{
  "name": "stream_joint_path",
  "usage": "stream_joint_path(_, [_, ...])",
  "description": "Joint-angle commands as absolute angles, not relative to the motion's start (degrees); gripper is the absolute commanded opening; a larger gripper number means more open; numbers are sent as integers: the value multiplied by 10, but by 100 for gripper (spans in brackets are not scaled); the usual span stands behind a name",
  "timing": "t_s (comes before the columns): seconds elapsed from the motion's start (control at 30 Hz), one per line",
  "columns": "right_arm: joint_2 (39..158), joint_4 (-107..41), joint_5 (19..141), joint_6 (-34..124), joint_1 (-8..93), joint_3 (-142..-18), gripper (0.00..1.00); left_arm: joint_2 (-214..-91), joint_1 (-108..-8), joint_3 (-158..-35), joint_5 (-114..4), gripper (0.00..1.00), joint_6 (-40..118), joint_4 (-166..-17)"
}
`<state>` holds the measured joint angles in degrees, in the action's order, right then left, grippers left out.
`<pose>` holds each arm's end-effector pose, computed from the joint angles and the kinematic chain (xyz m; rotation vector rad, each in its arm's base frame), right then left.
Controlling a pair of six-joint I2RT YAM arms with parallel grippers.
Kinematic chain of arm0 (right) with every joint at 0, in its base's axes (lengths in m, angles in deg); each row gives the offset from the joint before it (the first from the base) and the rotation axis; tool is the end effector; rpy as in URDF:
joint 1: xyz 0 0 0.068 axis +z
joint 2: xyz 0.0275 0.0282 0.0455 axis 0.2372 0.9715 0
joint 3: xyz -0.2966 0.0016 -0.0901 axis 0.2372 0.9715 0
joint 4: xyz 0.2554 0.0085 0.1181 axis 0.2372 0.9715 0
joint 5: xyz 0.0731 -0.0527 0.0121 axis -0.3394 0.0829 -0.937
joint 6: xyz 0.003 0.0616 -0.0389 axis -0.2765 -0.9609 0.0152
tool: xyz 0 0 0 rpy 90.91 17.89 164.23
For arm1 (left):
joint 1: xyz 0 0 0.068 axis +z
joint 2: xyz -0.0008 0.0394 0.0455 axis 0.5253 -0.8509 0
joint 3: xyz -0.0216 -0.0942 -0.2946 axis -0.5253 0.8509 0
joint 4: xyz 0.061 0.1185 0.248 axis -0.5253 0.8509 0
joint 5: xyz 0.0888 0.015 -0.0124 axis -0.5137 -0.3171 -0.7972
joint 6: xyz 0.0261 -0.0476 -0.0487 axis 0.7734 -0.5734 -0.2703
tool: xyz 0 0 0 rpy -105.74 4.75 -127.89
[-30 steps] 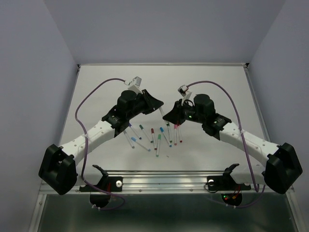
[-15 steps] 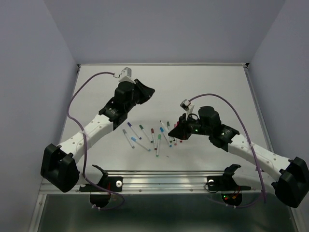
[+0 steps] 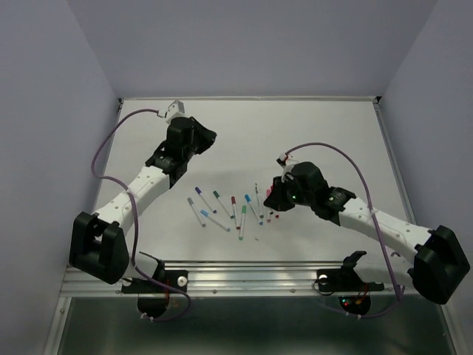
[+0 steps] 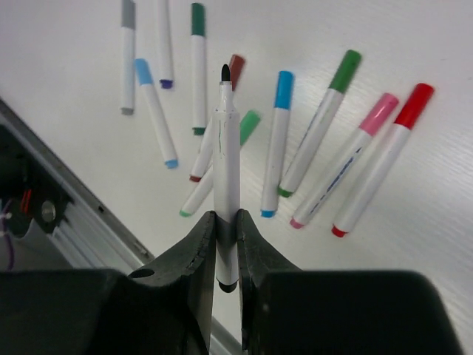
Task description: Open the pen caps
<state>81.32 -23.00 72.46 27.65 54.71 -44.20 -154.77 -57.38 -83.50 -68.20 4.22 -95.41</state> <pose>0.1889 0.1852 0.2555 -0.4970 2.2507 0.9055 0.3251 -0.1507 0.3502 -0.4037 1.8308 -0.8173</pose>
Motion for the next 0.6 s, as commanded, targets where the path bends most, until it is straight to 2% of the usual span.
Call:
stream_joint_path(0.0, [867,-214,869,261,533,-502,1,-1545,-532,-851,-695,0,74,-926])
stream_joint_path(0.1, [890,-210,901,263,496,-523,1,-1558,-514,-851,-707,1,90,-899])
stream_joint_path(0.2, [923,-197,920,265,408,-540,1,-1588,-487,-865,-706,2,112,-870])
stream_joint_path(0.37, [990,-197,979,293,324,-567,1,-1674,-451,-897,-686,2,153,-866])
stream_joint_path(0.5, [1040,-196,1057,327,300,-589,1,-1762,-432,-962,-686,2,164,-841])
stream_joint_path(0.57, [1057,-197,1059,328,286,-597,1,-1784,-429,-980,-686,3,167,-835])
